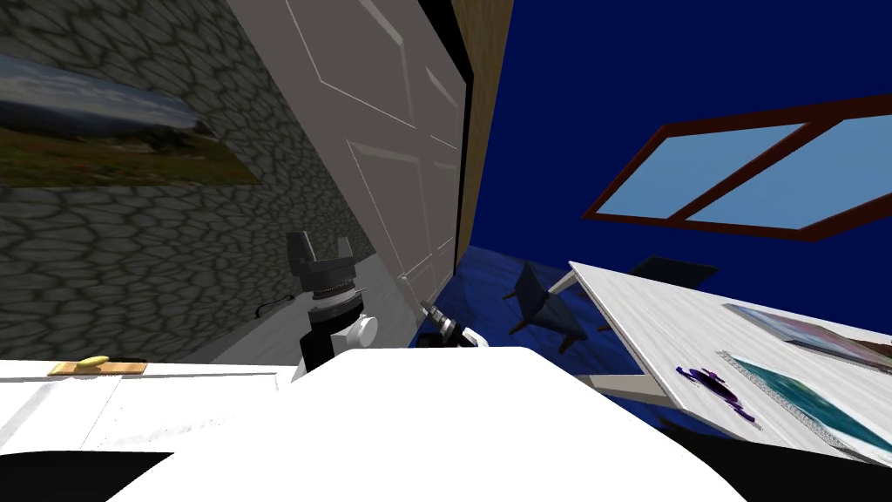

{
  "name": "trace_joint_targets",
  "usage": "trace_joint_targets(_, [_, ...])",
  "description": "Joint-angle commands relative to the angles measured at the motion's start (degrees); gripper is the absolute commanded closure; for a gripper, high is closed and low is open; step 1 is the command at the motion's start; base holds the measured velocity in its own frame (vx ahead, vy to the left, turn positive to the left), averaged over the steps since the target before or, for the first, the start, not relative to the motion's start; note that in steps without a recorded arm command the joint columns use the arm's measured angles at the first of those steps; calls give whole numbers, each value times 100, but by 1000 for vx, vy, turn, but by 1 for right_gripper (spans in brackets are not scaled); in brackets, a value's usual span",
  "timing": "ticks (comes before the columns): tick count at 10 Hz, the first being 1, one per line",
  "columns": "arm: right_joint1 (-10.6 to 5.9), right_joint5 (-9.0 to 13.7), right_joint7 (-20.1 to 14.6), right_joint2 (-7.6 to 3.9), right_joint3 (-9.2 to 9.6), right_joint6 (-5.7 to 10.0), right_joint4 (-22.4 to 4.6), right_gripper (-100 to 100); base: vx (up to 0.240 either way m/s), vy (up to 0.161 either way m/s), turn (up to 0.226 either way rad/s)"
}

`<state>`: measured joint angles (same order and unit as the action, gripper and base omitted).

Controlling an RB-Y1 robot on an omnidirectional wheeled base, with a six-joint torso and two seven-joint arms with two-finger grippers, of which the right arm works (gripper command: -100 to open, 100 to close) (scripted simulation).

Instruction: Push the door open

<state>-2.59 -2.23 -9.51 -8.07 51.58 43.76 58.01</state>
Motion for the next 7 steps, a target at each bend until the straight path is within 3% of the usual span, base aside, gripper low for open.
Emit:
trace_joint_targets(1, [-95, 7, -47, -22, 168, -9, -180, -100, 183, -39, -1])
trace_joint_targets(4, [-231, 15, -92, -26, 401, 27, -506, -100, 167, -34, 1])
trace_joint_targets(7, [-295, 19, -113, -28, 511, 44, -659, -100, 86, -13, -1])
